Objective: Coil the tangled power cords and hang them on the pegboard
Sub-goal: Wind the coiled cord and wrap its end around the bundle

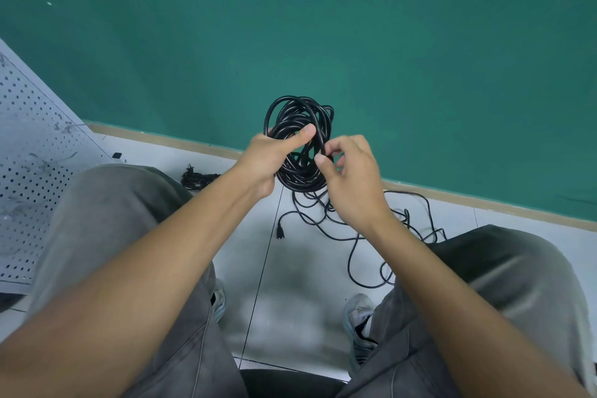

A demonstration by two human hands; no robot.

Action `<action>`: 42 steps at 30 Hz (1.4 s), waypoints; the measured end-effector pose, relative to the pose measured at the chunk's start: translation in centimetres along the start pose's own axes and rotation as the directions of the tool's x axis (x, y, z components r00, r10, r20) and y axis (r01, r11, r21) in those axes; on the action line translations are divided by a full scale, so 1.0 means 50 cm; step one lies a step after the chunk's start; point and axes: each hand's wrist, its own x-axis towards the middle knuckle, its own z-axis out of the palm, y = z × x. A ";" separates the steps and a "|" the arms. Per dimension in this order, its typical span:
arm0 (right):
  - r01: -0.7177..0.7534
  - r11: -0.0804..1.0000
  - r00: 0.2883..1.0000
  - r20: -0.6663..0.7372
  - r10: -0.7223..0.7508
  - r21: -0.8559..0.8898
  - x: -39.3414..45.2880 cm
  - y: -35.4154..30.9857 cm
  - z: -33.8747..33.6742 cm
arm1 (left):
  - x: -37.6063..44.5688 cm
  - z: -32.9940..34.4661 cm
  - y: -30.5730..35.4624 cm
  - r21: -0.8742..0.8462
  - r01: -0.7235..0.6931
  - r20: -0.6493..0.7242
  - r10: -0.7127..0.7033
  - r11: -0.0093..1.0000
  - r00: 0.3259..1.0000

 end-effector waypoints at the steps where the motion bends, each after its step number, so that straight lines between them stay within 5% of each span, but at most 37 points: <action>1: -0.018 1.000 1.000 0.017 0.018 0.024 0.001 0.002 -0.003 | 0.005 0.000 -0.003 0.009 -0.023 -0.019 0.023 1.000 1.000; 6: -0.140 0.963 0.990 0.056 0.131 0.231 0.011 -0.001 -0.029 | 0.030 -0.011 -0.029 0.083 -0.099 -0.176 0.112 0.992 0.978; 10: -0.282 0.807 0.959 0.168 0.228 0.518 0.021 -0.026 -0.071 | 0.039 -0.024 -0.025 0.142 -0.146 -0.249 0.178 0.979 0.952; 16: -0.362 0.796 0.931 0.219 0.290 0.484 0.037 -0.020 -0.124 | 0.035 -0.017 -0.016 0.217 -0.171 -0.191 0.214 0.961 0.958; 18: -0.361 0.763 0.932 0.222 0.285 0.536 0.041 -0.014 -0.135 | 0.034 -0.018 -0.014 0.231 -0.169 -0.159 0.208 0.958 0.965; 23: -0.426 0.475 0.904 0.378 0.197 0.770 0.041 -0.021 -0.151 | 0.036 -0.015 -0.013 0.249 -0.138 -0.145 0.178 0.958 0.973; 27: -0.289 0.427 0.957 0.269 0.108 0.857 0.046 -0.023 -0.145 | 0.045 -0.017 -0.013 0.167 -0.072 -0.156 0.098 0.983 0.983; 32: -0.155 0.870 0.965 0.259 0.033 0.468 0.018 -0.009 -0.088 | 0.044 -0.027 -0.012 -0.017 0.028 -0.065 -0.029 0.999 0.997; 34: -0.054 0.963 0.974 0.225 -0.008 0.265 0.012 0.003 -0.064 | 0.038 -0.024 -0.007 -0.016 0.052 -0.042 -0.053 0.999 0.998; 38: 0.260 0.956 0.966 0.047 -0.256 -0.139 0.019 0.013 -0.034 | 0.027 -0.009 -0.009 -0.010 0.074 -0.045 -0.075 0.997 0.996; 42: 0.265 0.948 0.962 -0.017 -0.272 -0.175 0.017 0.010 -0.023 | 0.026 0.008 -0.024 0.183 0.023 -0.112 -0.002 0.983 0.994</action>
